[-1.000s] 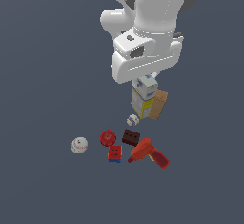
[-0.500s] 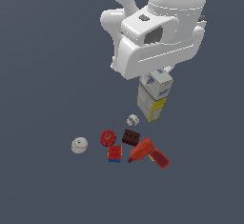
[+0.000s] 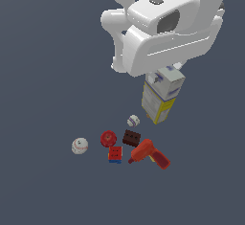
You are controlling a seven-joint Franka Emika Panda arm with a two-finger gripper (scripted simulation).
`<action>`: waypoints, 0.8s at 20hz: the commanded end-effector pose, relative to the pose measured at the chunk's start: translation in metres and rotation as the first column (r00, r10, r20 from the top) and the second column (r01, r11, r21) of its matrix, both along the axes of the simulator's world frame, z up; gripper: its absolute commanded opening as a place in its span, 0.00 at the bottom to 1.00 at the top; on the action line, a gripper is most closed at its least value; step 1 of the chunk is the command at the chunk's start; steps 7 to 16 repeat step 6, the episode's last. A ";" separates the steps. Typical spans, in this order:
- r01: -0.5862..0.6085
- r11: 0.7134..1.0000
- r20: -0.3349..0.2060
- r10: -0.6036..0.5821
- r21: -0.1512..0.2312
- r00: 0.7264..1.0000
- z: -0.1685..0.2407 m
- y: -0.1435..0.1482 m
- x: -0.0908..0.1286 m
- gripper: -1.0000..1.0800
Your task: Pick up a designated object from a clutter of objects.
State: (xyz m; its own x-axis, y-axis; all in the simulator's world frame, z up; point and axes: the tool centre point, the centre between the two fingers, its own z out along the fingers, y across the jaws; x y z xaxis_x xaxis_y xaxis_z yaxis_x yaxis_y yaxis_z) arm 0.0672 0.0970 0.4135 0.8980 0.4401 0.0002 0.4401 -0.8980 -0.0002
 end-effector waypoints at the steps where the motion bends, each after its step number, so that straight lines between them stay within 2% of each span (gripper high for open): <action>1: 0.000 1.000 0.000 0.000 0.000 1.000 0.003 0.001 0.003 0.00; 16: 0.000 1.000 0.000 0.000 0.000 1.000 0.005 0.002 0.005 0.00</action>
